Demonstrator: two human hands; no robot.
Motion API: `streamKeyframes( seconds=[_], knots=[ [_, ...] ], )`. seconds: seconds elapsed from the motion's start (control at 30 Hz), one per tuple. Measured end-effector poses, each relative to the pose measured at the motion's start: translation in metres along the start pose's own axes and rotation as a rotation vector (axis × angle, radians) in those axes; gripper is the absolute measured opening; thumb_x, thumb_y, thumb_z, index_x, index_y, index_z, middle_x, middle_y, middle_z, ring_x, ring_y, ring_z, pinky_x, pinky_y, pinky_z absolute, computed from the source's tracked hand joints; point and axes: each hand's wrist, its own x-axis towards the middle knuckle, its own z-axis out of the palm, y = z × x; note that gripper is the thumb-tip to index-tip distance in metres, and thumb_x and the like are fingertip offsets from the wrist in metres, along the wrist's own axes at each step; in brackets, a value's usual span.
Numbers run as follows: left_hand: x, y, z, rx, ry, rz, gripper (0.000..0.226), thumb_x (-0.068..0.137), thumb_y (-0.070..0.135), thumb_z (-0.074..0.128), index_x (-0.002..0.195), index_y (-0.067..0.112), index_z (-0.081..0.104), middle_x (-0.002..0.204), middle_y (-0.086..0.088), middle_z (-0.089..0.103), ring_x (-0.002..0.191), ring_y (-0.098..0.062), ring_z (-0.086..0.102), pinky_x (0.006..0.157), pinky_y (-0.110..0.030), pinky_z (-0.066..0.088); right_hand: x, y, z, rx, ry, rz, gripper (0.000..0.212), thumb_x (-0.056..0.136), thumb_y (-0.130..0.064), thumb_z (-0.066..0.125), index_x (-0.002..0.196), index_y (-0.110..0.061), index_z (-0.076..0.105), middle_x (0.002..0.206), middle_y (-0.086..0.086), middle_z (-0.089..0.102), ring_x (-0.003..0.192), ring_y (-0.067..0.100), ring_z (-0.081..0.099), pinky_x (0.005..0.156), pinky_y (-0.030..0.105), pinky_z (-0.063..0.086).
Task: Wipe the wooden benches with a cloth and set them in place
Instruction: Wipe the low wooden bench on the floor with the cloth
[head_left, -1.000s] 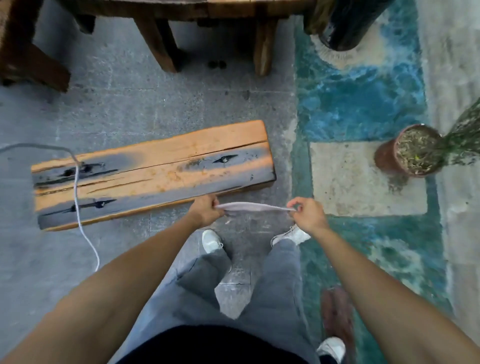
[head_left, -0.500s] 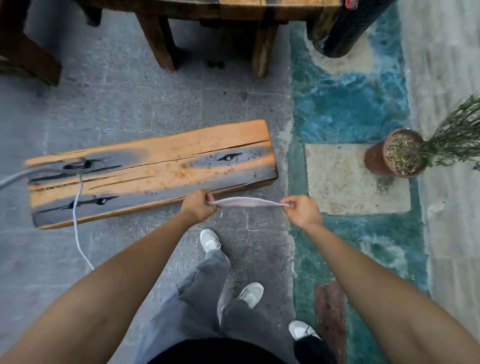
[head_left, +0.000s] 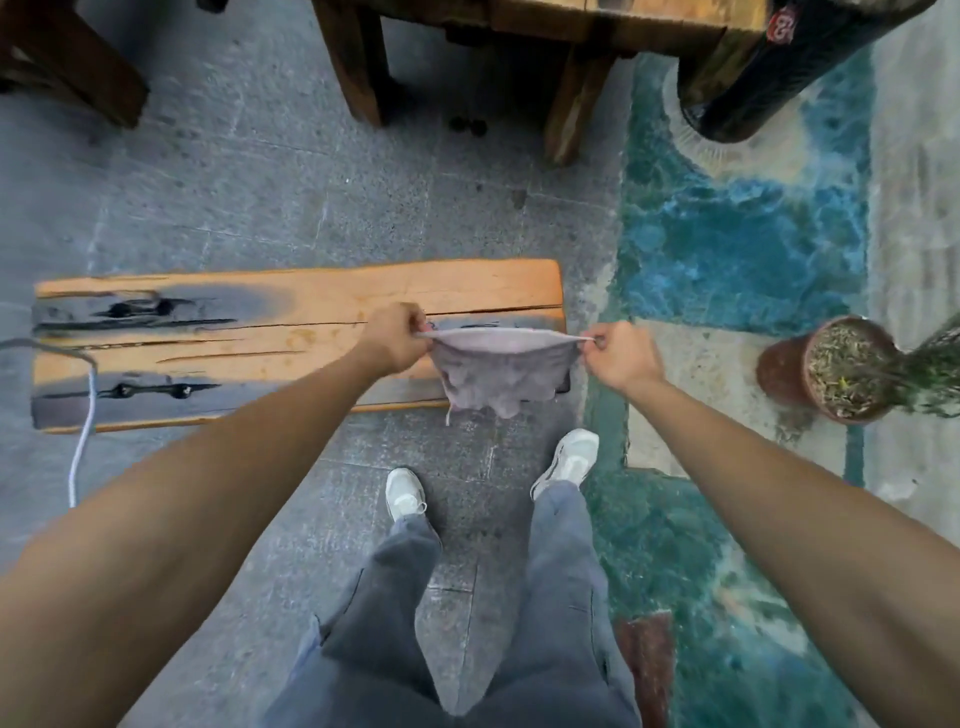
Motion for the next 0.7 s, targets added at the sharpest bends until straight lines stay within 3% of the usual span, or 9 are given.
streamKeyframes(
  seconds=[0.07, 0.13, 0.17, 0.2, 0.27, 0.37, 0.47, 0.6, 0.7],
  knots=[
    [0.040, 0.008, -0.001, -0.089, 0.087, 0.010, 0.041, 0.086, 0.013, 0.065, 0.125, 0.006, 0.053, 0.125, -0.017, 0.062, 0.113, -0.035, 0.062, 0.090, -0.033, 0.048, 0.050, -0.012, -0.005, 0.091, 0.076, -0.016, 0.037, 0.095, -0.024, 0.053, 0.130, -0.029, 0.066, 0.120, 0.014, 0.072, 0.113, 0.036, 0.065, 0.095, 0.037, 0.052],
    [0.068, 0.013, 0.006, -0.147, 0.108, 0.006, 0.084, 0.087, 0.023, 0.068, 0.152, 0.006, 0.019, 0.156, -0.023, 0.027, 0.141, -0.035, 0.037, 0.111, -0.038, 0.036, 0.094, -0.024, 0.003, 0.259, 0.111, 0.002, 0.054, 0.096, -0.028, 0.054, 0.149, -0.033, 0.045, 0.129, 0.010, 0.067, 0.117, 0.031, 0.063, 0.097, 0.031, 0.047],
    [0.078, 0.013, 0.014, -0.128, 0.124, 0.002, 0.094, 0.088, 0.026, 0.068, 0.156, 0.006, 0.006, 0.160, -0.025, 0.012, 0.149, -0.035, 0.022, 0.117, -0.040, 0.028, 0.110, -0.029, 0.012, 0.318, 0.103, 0.011, 0.059, 0.097, -0.032, 0.055, 0.153, -0.034, 0.036, 0.132, 0.009, 0.066, 0.120, 0.030, 0.062, 0.098, 0.031, 0.046],
    [0.084, 0.011, 0.026, -0.078, 0.143, 0.001, 0.094, 0.090, 0.026, 0.064, 0.157, 0.005, 0.002, 0.162, -0.025, 0.006, 0.152, -0.036, 0.016, 0.119, -0.042, 0.025, 0.122, -0.032, 0.026, 0.337, 0.077, 0.007, 0.063, 0.097, -0.032, 0.055, 0.155, -0.031, 0.032, 0.135, 0.011, 0.064, 0.123, 0.031, 0.060, 0.100, 0.032, 0.044],
    [0.092, 0.007, 0.064, 0.022, 0.157, 0.014, 0.085, 0.094, 0.024, 0.056, 0.157, 0.002, 0.005, 0.164, -0.021, 0.008, 0.151, -0.036, 0.020, 0.118, -0.044, 0.028, 0.137, -0.030, 0.062, 0.276, 0.013, -0.064, 0.061, 0.097, -0.025, 0.055, 0.154, -0.024, 0.035, 0.141, 0.015, 0.058, 0.125, 0.034, 0.058, 0.100, 0.034, 0.044],
    [0.100, 0.001, 0.133, 0.030, 0.154, 0.075, 0.072, 0.098, 0.024, 0.044, 0.156, -0.006, 0.011, 0.165, -0.022, 0.010, 0.154, -0.035, 0.015, 0.124, -0.038, 0.018, 0.155, -0.017, 0.120, 0.129, -0.060, -0.256, 0.058, 0.099, -0.023, 0.051, 0.154, -0.015, 0.035, 0.166, 0.008, 0.024, 0.148, 0.027, 0.036, 0.116, 0.036, 0.035],
    [0.117, -0.002, 0.194, 0.031, 0.235, 0.103, 0.068, 0.099, 0.026, 0.038, 0.156, -0.005, 0.015, 0.166, -0.021, 0.012, 0.156, -0.032, 0.010, 0.126, -0.041, 0.015, 0.175, 0.005, 0.163, -0.036, 0.051, -0.427, 0.061, 0.101, -0.032, 0.043, 0.158, -0.014, 0.028, 0.169, 0.007, 0.013, 0.157, 0.024, 0.009, 0.127, 0.039, 0.015],
    [0.153, -0.029, 0.243, 0.092, 0.385, 0.135, 0.065, 0.102, 0.031, 0.039, 0.156, 0.000, 0.022, 0.166, -0.016, 0.018, 0.156, -0.028, 0.013, 0.126, -0.043, 0.014, 0.202, 0.024, 0.208, -0.171, 0.209, -0.480, 0.066, 0.100, -0.045, 0.032, 0.161, -0.021, 0.020, 0.169, 0.005, 0.012, 0.157, 0.022, 0.007, 0.128, 0.041, 0.007],
    [0.160, -0.041, 0.259, 0.182, 0.461, 0.184, 0.063, 0.101, 0.033, 0.030, 0.157, 0.004, 0.023, 0.167, -0.011, 0.019, 0.156, -0.023, 0.010, 0.127, -0.039, 0.012, 0.203, 0.018, 0.232, -0.256, 0.375, -0.400, 0.059, 0.104, -0.048, 0.026, 0.160, -0.031, 0.020, 0.170, 0.005, 0.011, 0.157, 0.023, 0.007, 0.126, 0.043, 0.005]
  ],
)
